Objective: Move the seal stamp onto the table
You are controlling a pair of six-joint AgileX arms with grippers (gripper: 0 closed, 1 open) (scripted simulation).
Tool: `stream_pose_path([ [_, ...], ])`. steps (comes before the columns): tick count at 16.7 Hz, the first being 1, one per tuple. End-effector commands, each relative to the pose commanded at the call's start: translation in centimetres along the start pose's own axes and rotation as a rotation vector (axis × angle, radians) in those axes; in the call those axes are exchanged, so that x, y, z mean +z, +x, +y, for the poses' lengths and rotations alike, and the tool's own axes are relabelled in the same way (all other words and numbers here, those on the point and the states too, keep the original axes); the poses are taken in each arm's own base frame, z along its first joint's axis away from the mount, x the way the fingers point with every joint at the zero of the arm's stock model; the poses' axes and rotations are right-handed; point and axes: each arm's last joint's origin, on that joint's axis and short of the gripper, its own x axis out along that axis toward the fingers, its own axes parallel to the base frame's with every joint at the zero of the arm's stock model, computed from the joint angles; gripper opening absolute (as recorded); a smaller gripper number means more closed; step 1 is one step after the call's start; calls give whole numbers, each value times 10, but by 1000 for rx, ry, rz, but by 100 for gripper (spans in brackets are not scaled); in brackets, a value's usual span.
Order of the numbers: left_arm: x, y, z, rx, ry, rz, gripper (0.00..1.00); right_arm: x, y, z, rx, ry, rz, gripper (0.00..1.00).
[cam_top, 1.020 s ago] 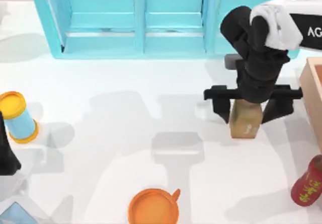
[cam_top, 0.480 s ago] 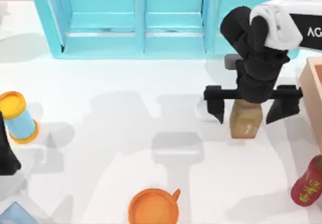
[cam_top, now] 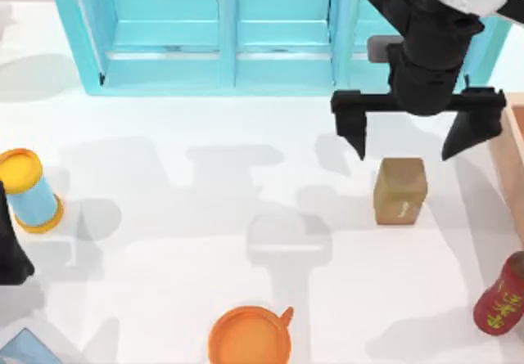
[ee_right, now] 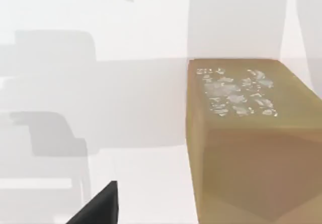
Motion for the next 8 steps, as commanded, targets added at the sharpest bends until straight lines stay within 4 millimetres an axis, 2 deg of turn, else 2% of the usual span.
stream_pose_path([
  [4, 0, 0, 0, 0, 0, 0, 100, -6, -59, -5, 0, 4, 0, 100],
  [6, 0, 0, 0, 0, 0, 0, 100, -10, -75, -7, 3, 5, -7, 100],
  [8, 0, 0, 0, 0, 0, 0, 100, -11, -79, -8, 4, 5, -9, 100],
])
